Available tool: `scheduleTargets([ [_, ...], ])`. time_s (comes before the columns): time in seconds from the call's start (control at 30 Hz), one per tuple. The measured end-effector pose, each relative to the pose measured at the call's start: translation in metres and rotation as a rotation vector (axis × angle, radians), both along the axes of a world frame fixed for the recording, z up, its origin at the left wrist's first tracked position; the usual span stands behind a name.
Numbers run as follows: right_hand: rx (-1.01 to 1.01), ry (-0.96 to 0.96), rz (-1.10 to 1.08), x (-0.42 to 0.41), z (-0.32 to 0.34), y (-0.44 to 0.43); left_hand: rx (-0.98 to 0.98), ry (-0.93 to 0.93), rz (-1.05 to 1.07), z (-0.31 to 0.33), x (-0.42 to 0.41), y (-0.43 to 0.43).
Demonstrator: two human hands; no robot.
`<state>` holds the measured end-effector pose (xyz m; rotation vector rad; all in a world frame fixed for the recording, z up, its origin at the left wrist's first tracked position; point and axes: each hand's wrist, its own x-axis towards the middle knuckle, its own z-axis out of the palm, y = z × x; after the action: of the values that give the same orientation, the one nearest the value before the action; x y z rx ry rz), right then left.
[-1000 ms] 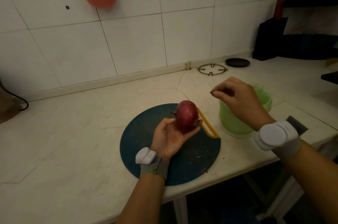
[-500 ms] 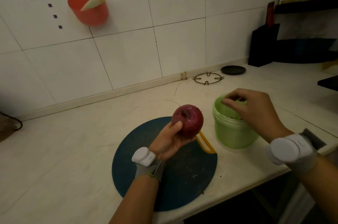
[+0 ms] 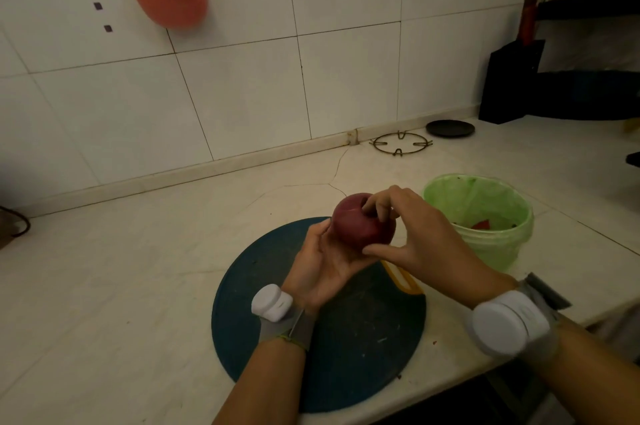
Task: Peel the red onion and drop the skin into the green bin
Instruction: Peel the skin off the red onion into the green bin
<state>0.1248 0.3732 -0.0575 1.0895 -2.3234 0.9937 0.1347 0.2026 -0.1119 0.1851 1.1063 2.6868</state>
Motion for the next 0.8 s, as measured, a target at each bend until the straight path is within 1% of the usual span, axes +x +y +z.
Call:
scheduleTargets([
  [0.1, -0.075, 0.039, -0.014, 0.001, -0.005, -0.002, 0.010, 0.061, 0.029, -0.002, 0.000, -0.004],
  [0.2, -0.095, 0.113, -0.004, 0.005, -0.011, -0.006, 0.022, 0.126, 0.051, -0.002, 0.001, -0.007],
  [0.3, -0.054, 0.192, 0.017, 0.007, -0.015, -0.007, 0.036, 0.168, 0.051, -0.002, 0.003, -0.006],
  [0.47, 0.030, 0.255, 0.028, 0.007, -0.012, -0.009, 0.042, 0.163, 0.064, -0.001, 0.005, -0.007],
  [0.63, 0.114, 0.248, 0.028, 0.000, -0.009, -0.008, -0.016, 0.159, 0.068, 0.001, 0.006, -0.006],
  [0.8, 0.155, 0.244, 0.025, -0.004, -0.007, -0.007, -0.055, 0.141, 0.068, 0.003, 0.007, -0.005],
])
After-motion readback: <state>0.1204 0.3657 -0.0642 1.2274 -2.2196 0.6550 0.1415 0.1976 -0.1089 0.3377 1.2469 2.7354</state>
